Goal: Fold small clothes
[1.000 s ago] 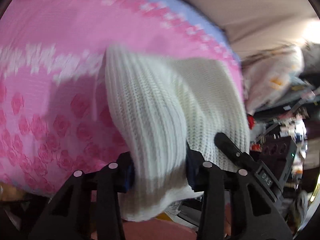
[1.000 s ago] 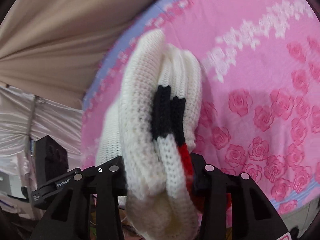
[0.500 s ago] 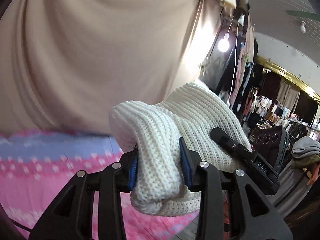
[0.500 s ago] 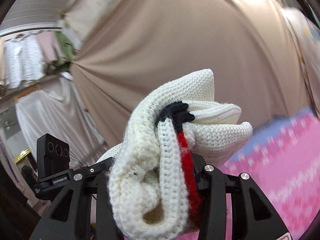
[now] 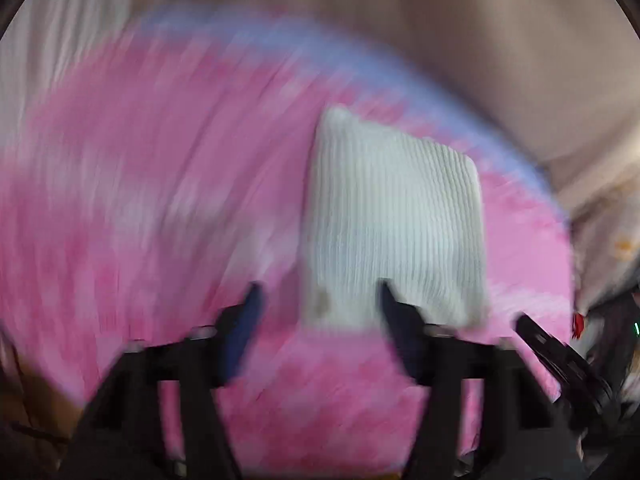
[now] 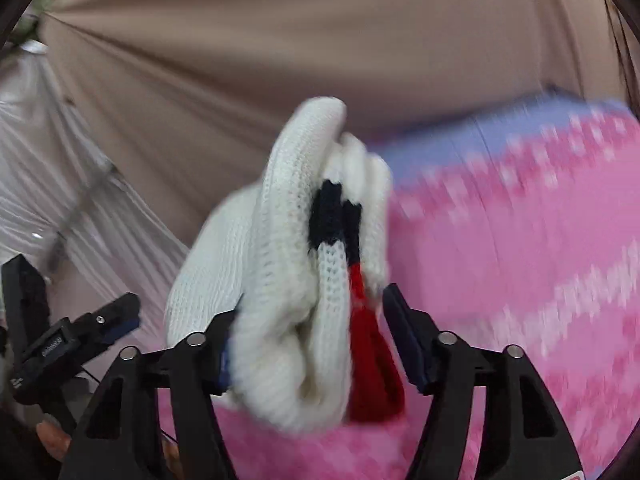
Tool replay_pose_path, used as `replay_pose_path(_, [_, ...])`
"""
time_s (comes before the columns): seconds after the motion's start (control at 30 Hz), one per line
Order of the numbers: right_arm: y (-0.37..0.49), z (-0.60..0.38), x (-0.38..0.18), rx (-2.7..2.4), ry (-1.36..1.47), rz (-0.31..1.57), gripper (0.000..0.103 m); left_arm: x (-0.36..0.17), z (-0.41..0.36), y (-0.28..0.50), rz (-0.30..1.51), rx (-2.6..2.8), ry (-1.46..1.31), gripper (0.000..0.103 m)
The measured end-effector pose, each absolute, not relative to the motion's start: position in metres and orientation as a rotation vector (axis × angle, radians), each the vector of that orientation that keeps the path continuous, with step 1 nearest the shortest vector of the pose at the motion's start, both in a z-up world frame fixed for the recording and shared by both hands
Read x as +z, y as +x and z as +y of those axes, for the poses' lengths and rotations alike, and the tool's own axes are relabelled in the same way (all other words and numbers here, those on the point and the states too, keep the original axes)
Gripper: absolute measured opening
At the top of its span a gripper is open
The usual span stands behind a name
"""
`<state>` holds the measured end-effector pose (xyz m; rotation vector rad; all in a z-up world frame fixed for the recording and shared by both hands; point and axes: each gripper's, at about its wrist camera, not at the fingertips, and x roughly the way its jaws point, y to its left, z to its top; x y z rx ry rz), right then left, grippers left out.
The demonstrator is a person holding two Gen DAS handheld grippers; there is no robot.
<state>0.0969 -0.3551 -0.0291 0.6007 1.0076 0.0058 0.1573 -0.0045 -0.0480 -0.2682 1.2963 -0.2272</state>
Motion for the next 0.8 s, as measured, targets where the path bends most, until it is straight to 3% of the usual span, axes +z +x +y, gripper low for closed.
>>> replay_pose_path(0.07, [0.073,-0.357,-0.066,-0.016,0.701,1.089,0.021,-0.085,0.031,0.144,1.381,-0.182,-0.489,0.048])
replay_pose_path(0.17, [0.061,-0.359,-0.061,-0.05,0.638,1.072,0.025,-0.08,0.038,0.146,1.334,-0.173,-0.506,0.056])
replay_pose_path(0.2, [0.066,-0.359,-0.055,-0.054,0.621,1.062,0.029,-0.073,0.032,0.152,1.309,-0.184,-0.487,0.057])
replay_pose_path(0.23, [0.074,-0.359,-0.049,-0.058,0.614,1.044,0.034,-0.068,0.025,0.156,1.29,-0.198,-0.472,0.065])
replay_pose_path(0.27, [0.084,-0.359,-0.042,-0.057,0.612,1.027,0.049,-0.059,0.013,0.164,1.266,-0.221,-0.451,0.078])
replay_pose_path(0.3, [0.093,-0.357,-0.043,-0.062,0.599,1.022,0.067,-0.052,0.0,0.171,1.239,-0.24,-0.436,0.083])
replay_pose_path(0.33, [0.102,-0.359,-0.046,-0.065,0.584,1.028,0.075,-0.05,-0.008,0.173,1.22,-0.251,-0.427,0.09])
replay_pose_path(0.37, [0.114,-0.359,-0.053,-0.067,0.558,1.034,0.079,-0.052,-0.021,0.18,1.205,-0.275,-0.423,0.094])
replay_pose_path(0.5, [0.153,-0.368,-0.096,-0.075,0.542,1.134,0.079,-0.094,-0.056,0.203,1.317,-0.351,-0.427,0.093])
replay_pose_path(0.53, [0.157,-0.371,-0.106,-0.058,0.581,1.151,0.079,-0.108,-0.063,0.211,1.349,-0.359,-0.433,0.087])
replay_pose_path(0.57, [0.162,-0.374,-0.118,-0.038,0.64,1.172,0.074,-0.117,-0.065,0.214,1.365,-0.388,-0.442,0.065])
replay_pose_path(0.6, [0.166,-0.375,-0.126,0.001,0.708,1.18,0.054,-0.122,-0.068,0.22,1.391,-0.427,-0.464,0.057])
replay_pose_path(0.67, [0.168,-0.372,-0.129,0.044,0.808,1.175,0.04,-0.11,-0.065,0.228,1.39,-0.455,-0.489,0.032])
replay_pose_path(0.8, [0.169,-0.345,-0.099,0.201,0.897,1.109,0.03,-0.059,-0.047,0.231,1.306,-0.48,-0.404,0.026])
